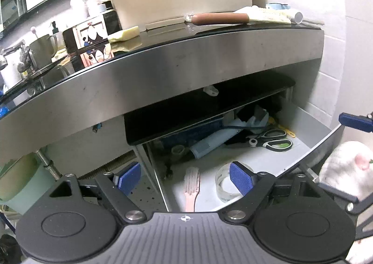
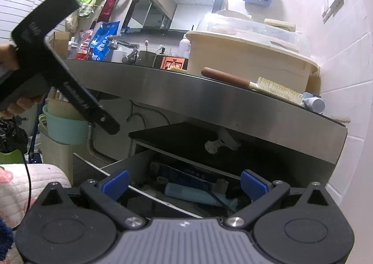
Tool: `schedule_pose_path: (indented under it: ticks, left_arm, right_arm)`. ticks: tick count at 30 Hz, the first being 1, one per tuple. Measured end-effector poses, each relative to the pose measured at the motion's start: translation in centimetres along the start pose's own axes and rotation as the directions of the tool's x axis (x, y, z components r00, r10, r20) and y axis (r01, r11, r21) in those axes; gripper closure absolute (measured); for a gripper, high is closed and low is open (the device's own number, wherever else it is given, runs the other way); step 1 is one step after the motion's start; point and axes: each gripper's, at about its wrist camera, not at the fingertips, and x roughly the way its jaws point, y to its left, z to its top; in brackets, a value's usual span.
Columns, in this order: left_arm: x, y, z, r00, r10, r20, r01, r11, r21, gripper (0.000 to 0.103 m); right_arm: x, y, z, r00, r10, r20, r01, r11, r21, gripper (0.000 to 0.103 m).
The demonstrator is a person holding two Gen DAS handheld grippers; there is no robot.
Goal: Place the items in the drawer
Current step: 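Raise the left tool up out of the drawer, then move the right tool down to the front panel of the open drawer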
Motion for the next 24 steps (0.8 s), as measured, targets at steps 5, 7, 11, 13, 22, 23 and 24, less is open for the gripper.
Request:
schedule_pose_path:
  ticks: [5, 7, 11, 13, 22, 23, 24]
  left_arm:
    - [-0.5, 0.0, -1.7, 0.999, 0.005, 0.040, -0.004, 1.000, -0.024, 0.019]
    - [-0.7, -0.2, -2.3, 0.998, 0.015, 0.057, -0.014, 1.000, -0.022, 0.019]
    - [-0.7, -0.5, -3.8, 0.996, 0.032, 0.079, -0.030, 0.999, -0.025, 0.018]
    - [-0.6, -0.5, -4.5, 0.996, 0.035, 0.087, -0.032, 0.999, -0.035, 0.018]
    - [-0.1, 0.1, -7.2, 0.991, 0.068, 0.111, -0.055, 0.992, -0.112, 0.018]
    - [-0.1, 0.1, -7.4, 0.990, 0.076, 0.121, -0.062, 0.991, -0.114, 0.018]
    - [-0.2, 0.1, -7.6, 0.988, 0.084, 0.131, -0.069, 0.991, -0.115, 0.018]
  right_arm:
    - [0.2, 0.1, 0.0, 1.000, 0.000, -0.010, 0.000, 1.000, -0.009, 0.000]
    - [0.3, 0.3, -0.1, 1.000, 0.000, -0.016, 0.000, 1.000, -0.019, 0.000]
    - [0.5, 0.6, -0.1, 1.000, 0.000, -0.027, -0.002, 0.999, -0.040, 0.000]
    - [0.5, 0.8, -0.1, 1.000, 0.000, -0.030, -0.002, 0.999, -0.048, 0.000]
    - [0.8, 1.2, -0.2, 0.999, -0.004, -0.048, 0.000, 0.997, -0.074, 0.000]
    - [0.8, 1.2, -0.2, 0.999, -0.005, -0.049, 0.001, 0.997, -0.076, 0.000]
    - [0.9, 1.3, -0.2, 0.999, -0.006, -0.051, 0.002, 0.997, -0.077, 0.000]
